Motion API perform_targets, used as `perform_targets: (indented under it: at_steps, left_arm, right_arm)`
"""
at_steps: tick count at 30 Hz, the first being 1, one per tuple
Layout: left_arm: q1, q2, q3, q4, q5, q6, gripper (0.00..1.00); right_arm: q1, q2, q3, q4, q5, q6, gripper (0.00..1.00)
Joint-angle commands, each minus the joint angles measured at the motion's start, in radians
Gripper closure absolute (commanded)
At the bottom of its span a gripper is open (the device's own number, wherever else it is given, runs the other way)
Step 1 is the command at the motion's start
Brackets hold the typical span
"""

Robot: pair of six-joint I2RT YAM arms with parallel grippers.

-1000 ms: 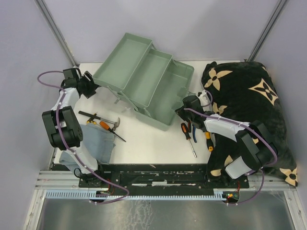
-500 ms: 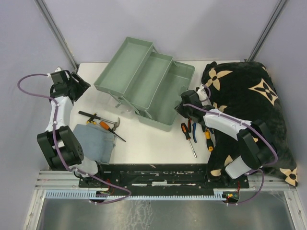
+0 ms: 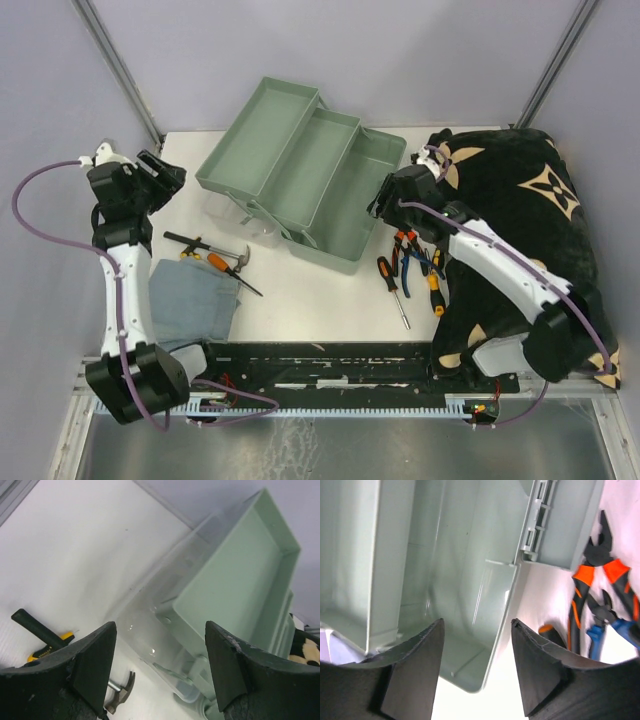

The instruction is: Pack the tool kit

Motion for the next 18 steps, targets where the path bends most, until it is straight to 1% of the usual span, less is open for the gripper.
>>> perform_targets:
  at_steps: [1,4,9,13,15,18]
  left_arm:
    - [0.000,-0.130,-0.046,0.047,0.082,0.009,0.22]
    - [0.001,-0.205,-0.111,0.046,0.120,-0.035,0.21]
    - [0.001,-0.283,-0.173,-0.014,0.218,-0.038,0.22]
    - [0.001,-0.347,-0.198,-0.070,0.248,-0.008,0.22]
    - [0.001,-0.375,-0.221,-0.112,0.218,-0.008,0.22]
    - [0.002,-0.421,-0.277,-0.175,0.105,-0.035,0.22]
  right_arm:
    - [-0.001,-0.174,-0.008,-0.111,0.032,-0.145,0.33]
    - [-0.001,-0.268,-0.092,-0.142,0.046,-0.169,0.29]
    - [0.000,-0.364,-0.190,-0.247,0.057,-0.204,0.28]
    - [-0.001,-0.404,-0.282,-0.272,-0.033,-0.212,0.28]
    - [-0.001,-0.409,-0.310,-0.282,-0.082,-0.218,0.28]
    - [-0.001,-0.422,-0.344,-0.270,-0.174,-0.230,0.28]
